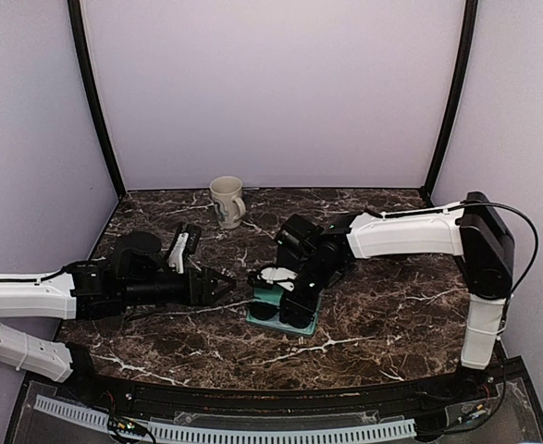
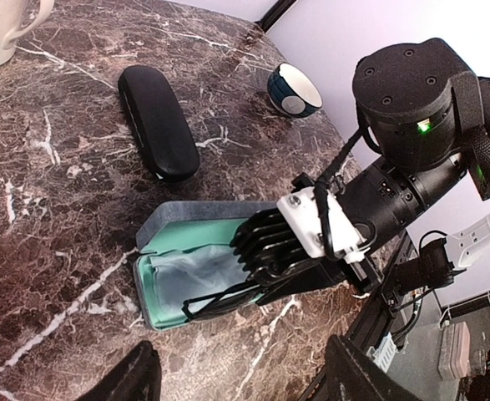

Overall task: Organize the sunglasses
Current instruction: Place the sunglasses in the sunglasses case.

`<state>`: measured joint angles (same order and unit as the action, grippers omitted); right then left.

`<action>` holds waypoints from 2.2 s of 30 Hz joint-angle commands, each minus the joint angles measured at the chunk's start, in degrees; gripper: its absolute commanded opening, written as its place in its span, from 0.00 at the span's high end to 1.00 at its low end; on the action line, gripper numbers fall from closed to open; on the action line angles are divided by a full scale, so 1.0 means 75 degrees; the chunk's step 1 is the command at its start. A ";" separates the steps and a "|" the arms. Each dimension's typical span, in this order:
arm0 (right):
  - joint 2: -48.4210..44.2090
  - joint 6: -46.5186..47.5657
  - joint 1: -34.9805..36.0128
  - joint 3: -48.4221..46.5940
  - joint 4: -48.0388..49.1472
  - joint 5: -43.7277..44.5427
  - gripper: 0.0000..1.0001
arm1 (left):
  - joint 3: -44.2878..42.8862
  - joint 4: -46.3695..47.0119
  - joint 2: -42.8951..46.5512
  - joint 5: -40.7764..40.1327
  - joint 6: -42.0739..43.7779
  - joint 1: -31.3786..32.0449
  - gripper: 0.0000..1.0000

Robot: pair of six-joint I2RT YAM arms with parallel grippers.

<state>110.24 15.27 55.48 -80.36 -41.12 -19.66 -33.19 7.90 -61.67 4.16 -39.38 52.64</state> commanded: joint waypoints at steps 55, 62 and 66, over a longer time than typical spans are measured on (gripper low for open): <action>0.0536 -0.0049 -0.0068 0.0004 0.0084 0.0306 0.68 | 0.0444 0.0496 0.0148 0.0283 -0.0201 -0.0035 0.31; 0.0478 -0.0173 -0.0068 -0.0008 0.0103 0.0381 0.63 | 0.0464 0.0502 0.0172 0.0277 -0.0211 -0.0035 0.31; 0.0328 -0.0258 -0.0041 -0.0020 0.0137 0.0483 0.61 | 0.0472 0.0522 0.0172 0.0288 -0.0211 -0.0035 0.31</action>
<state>113.49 14.28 55.11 -80.18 -40.38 -16.84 -30.57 10.63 -61.14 5.56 -40.97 52.64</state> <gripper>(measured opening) 0.380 0.688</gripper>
